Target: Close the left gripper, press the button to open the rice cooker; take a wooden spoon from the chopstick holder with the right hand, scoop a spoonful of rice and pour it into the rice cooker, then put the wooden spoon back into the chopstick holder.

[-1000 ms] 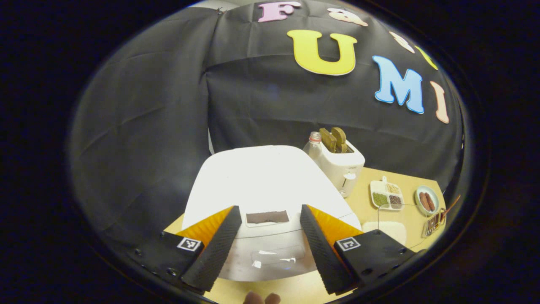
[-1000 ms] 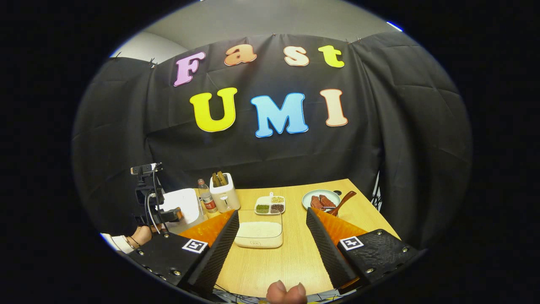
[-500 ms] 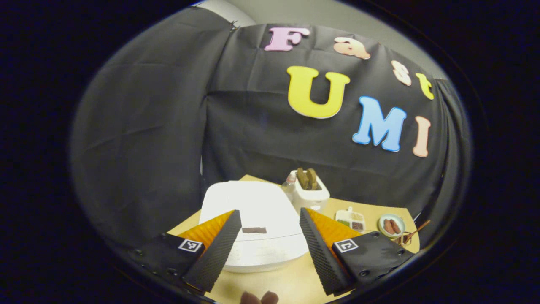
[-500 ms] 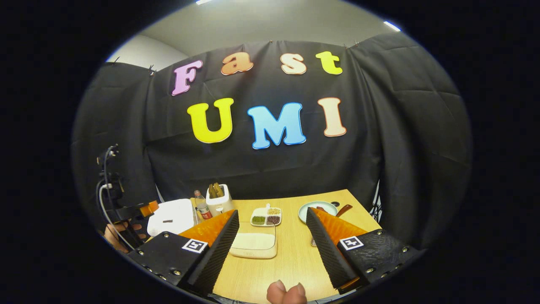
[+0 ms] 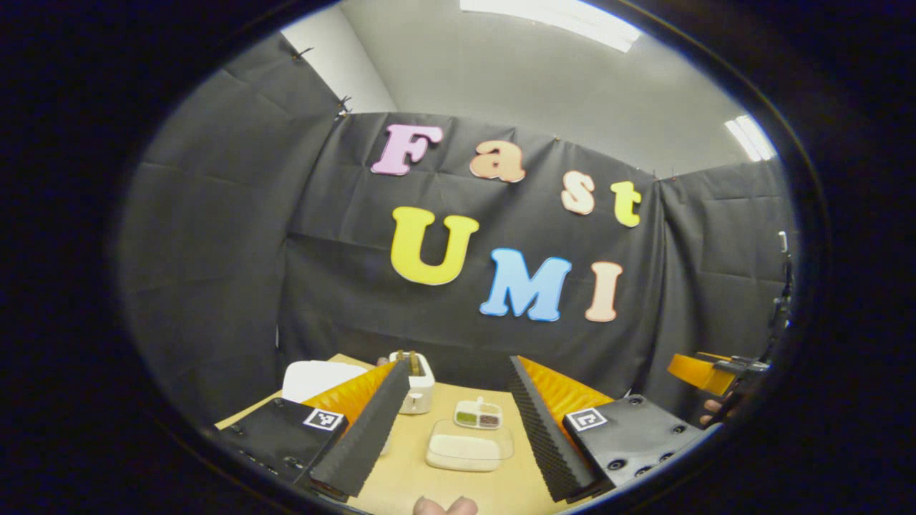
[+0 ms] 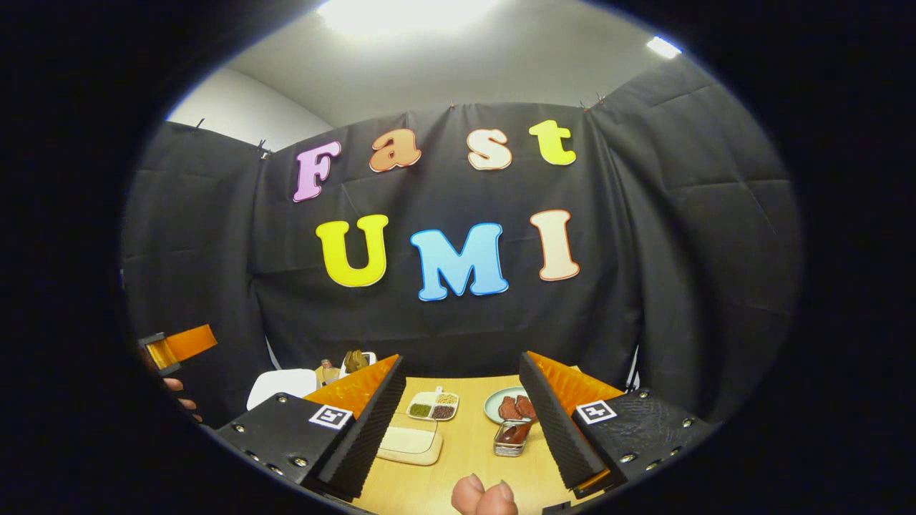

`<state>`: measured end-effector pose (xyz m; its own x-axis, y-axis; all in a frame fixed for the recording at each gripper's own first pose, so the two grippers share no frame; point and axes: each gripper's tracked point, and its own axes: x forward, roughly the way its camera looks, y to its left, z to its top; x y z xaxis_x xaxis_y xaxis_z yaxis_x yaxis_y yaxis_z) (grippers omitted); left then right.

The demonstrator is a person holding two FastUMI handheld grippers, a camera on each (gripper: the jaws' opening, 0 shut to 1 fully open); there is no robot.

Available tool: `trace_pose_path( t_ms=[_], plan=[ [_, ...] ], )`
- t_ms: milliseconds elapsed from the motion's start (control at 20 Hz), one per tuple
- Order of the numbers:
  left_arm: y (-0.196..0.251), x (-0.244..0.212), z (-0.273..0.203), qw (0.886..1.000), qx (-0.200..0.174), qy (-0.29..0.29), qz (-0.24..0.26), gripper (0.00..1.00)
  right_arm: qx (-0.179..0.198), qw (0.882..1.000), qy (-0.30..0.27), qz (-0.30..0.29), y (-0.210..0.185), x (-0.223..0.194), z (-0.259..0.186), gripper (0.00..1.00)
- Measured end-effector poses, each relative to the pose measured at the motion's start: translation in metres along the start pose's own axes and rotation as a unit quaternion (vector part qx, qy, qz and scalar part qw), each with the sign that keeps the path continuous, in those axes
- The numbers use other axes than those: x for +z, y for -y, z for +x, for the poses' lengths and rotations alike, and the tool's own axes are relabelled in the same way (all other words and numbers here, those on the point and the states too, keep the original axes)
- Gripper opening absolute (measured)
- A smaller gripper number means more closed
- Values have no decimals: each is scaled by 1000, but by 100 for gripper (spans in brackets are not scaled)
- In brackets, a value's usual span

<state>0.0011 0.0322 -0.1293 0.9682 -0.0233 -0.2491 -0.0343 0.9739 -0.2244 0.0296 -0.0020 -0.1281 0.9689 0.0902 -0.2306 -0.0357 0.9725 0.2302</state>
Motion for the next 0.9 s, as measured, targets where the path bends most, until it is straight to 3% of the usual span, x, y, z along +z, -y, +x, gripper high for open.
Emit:
trace_pose_path(
  t_ms=[50,100,150,300,400,600,900],
  plan=[
    [16,8,-12,1000,-2,6,8,93,1,1000,4,2,8,4,-4,98],
    [26,13,-23,1000,2,11,21,96,5,1000,8,7,14,9,-9,93],
    [39,20,-32,999,0,19,34,93,8,1000,15,13,19,18,-13,98],
    [74,35,-46,997,-16,37,70,93,6,999,36,35,30,41,-27,98],
    [88,31,-47,997,-32,36,65,93,-7,998,51,31,38,53,-35,98],
    [77,18,-38,1000,-20,5,15,93,-15,998,57,9,30,60,-45,98],
    [49,29,-33,1000,-16,9,15,93,-21,998,61,-13,14,63,-47,98]
  ],
)
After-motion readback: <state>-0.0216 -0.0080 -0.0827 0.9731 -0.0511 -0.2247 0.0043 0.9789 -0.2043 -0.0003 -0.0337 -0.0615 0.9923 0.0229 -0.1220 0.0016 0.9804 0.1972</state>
